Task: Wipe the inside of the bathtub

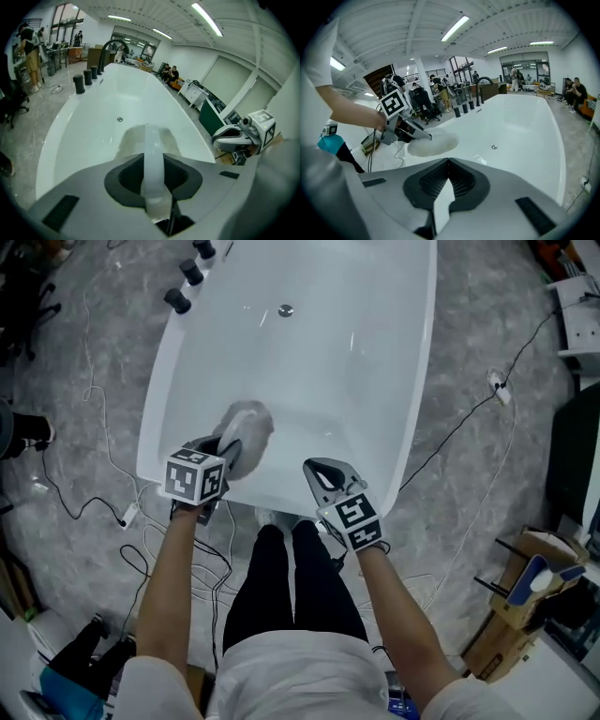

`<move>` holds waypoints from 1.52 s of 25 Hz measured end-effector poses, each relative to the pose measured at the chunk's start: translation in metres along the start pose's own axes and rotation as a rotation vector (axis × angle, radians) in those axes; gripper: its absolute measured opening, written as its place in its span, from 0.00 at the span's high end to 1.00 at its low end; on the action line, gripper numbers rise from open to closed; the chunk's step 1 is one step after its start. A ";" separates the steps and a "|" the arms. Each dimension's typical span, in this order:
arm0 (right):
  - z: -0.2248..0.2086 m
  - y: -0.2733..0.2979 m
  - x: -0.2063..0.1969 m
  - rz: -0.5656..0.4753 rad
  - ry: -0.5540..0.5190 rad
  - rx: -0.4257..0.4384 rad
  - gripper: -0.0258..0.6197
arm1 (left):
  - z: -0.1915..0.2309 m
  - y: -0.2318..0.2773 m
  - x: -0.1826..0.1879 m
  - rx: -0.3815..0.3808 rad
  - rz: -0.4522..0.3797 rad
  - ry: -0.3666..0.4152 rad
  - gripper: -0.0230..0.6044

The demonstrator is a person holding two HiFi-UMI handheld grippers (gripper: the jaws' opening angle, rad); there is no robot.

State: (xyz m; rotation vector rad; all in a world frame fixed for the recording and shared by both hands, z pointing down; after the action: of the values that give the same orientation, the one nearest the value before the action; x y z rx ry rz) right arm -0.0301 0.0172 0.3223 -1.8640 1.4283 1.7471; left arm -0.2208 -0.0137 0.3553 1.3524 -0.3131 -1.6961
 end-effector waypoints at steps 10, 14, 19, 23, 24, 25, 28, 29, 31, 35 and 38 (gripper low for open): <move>0.026 -0.084 0.090 -0.156 -0.066 -0.042 0.93 | -0.084 -0.101 0.059 -0.057 -0.208 0.089 0.81; 0.037 -0.124 0.118 -0.232 -0.003 -0.084 0.93 | -0.125 -0.137 0.071 -0.102 -0.265 0.124 0.81; 0.054 -0.162 0.150 -0.314 -0.040 -0.105 0.93 | -0.160 -0.181 0.084 -0.140 -0.344 0.152 0.81; 0.066 -0.188 0.168 -0.362 -0.066 -0.104 0.93 | -0.179 -0.211 0.091 -0.135 -0.398 0.198 0.81; 0.067 -0.195 0.171 -0.372 -0.070 -0.106 0.93 | -0.183 -0.217 0.093 -0.132 -0.414 0.209 0.81; 0.068 -0.201 0.175 -0.382 -0.074 -0.111 0.93 | -0.186 -0.224 0.096 -0.132 -0.433 0.218 0.81; 0.069 -0.219 0.186 -0.422 -0.083 -0.135 0.93 | -0.193 -0.242 0.105 -0.136 -0.493 0.225 0.81; 0.069 -0.225 0.190 -0.436 -0.083 -0.143 0.93 | -0.195 -0.248 0.108 -0.134 -0.515 0.219 0.81; 0.069 -0.235 0.197 -0.463 -0.081 -0.159 0.93 | -0.195 -0.258 0.113 -0.127 -0.561 0.205 0.81; 0.066 -0.244 0.200 -0.488 -0.075 -0.180 0.93 | -0.190 -0.262 0.116 -0.102 -0.613 0.192 0.81; 0.065 -0.247 0.200 -0.488 -0.076 -0.190 0.93 | -0.189 -0.260 0.116 -0.091 -0.619 0.196 0.81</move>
State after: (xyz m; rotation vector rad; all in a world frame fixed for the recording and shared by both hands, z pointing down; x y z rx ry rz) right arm 0.0765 0.0912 0.0250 -1.9956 0.7138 1.7179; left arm -0.1814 0.1012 0.0361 1.6352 0.3288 -2.0136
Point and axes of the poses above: the fingertips, and each gripper's own axes: y forward along the fingers, z to its left, x out of its top, the point moved 4 cm from there along -y, backward along the fingers, and after that the axes turned 15 degrees about -z, right-handed, at the moved point
